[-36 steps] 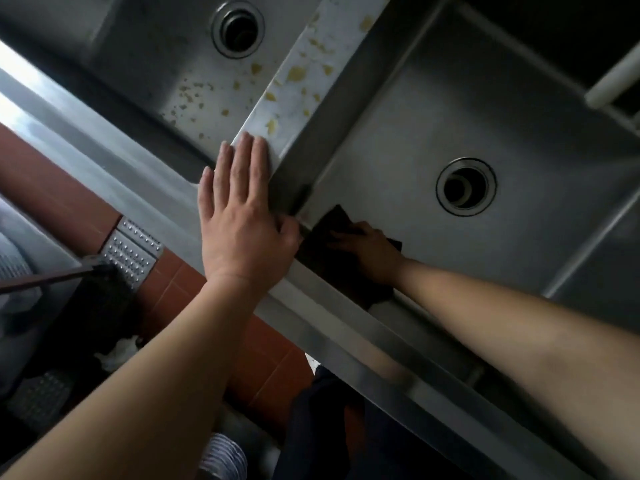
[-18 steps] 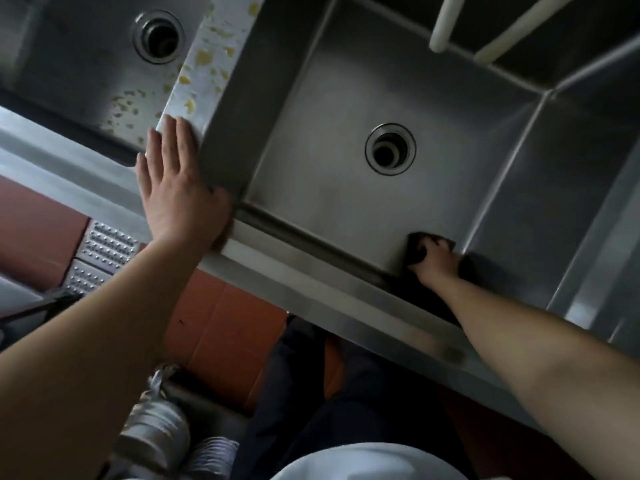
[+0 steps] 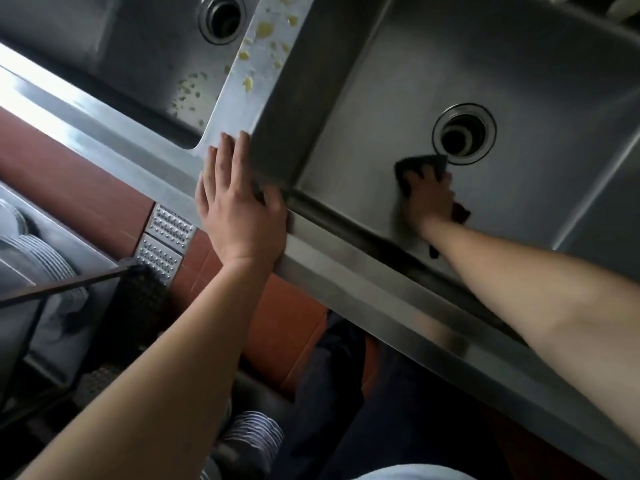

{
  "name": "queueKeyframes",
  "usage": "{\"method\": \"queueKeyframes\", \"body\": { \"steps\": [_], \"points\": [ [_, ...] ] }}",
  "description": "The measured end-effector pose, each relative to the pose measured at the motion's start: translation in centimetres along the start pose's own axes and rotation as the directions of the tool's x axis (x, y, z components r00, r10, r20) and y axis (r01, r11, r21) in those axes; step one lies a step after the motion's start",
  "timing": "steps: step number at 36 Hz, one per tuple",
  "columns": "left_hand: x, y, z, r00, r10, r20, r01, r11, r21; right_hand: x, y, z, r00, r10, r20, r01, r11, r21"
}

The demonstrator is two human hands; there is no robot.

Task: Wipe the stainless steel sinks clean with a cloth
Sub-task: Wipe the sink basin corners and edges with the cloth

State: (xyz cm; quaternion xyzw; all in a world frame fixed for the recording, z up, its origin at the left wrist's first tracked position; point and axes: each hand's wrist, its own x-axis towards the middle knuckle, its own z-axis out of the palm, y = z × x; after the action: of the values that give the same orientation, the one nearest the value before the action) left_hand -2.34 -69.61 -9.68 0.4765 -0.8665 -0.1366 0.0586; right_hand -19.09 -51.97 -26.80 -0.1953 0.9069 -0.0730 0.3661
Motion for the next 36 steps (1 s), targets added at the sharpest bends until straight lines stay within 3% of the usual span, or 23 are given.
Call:
{"method": "queueKeyframes", "body": {
  "steps": [4, 8, 15, 22, 28, 33, 36],
  "points": [
    [0.0, -0.4, 0.1, 1.000, -0.012, -0.013, 0.012, 0.999, -0.037, 2.8, -7.6, 1.0, 0.960, -0.261, 0.102, 0.266, 0.964, -0.033],
    [0.0, -0.5, 0.1, 1.000, -0.001, -0.011, 0.001, 0.999, -0.049, 3.3, -12.5, 2.8, 0.894, -0.383, 0.233, 0.402, 0.915, -0.040],
    [-0.1, -0.5, 0.1, 1.000, -0.004, -0.030, 0.002, 0.998, -0.062, 3.5, -13.6, 3.5, 0.825, -0.401, 0.398, 0.480, 0.869, -0.120],
    [-0.1, -0.3, -0.2, 1.000, -0.026, 0.014, 0.027, 0.999, -0.044, 3.3, -14.1, 3.0, 0.805, -0.402, 0.436, 0.519, 0.833, -0.191],
    [-0.1, -0.1, -0.6, 0.999, -0.032, 0.030, 0.034, 0.997, -0.065, 1.2, -9.1, 2.3, 0.781, -0.409, 0.471, 0.490, 0.870, -0.057],
    [-0.1, -0.2, -0.7, 0.998, -0.026, 0.048, 0.030, 0.997, -0.072, -2.9, -0.3, 0.3, 0.805, -0.147, 0.575, 0.134, 0.989, 0.065],
    [-0.2, -0.2, -0.7, 0.998, -0.009, 0.067, 0.013, 0.998, -0.055, -6.8, 5.9, -1.2, 0.824, 0.093, 0.558, -0.061, 0.995, -0.076]
  ]
}}
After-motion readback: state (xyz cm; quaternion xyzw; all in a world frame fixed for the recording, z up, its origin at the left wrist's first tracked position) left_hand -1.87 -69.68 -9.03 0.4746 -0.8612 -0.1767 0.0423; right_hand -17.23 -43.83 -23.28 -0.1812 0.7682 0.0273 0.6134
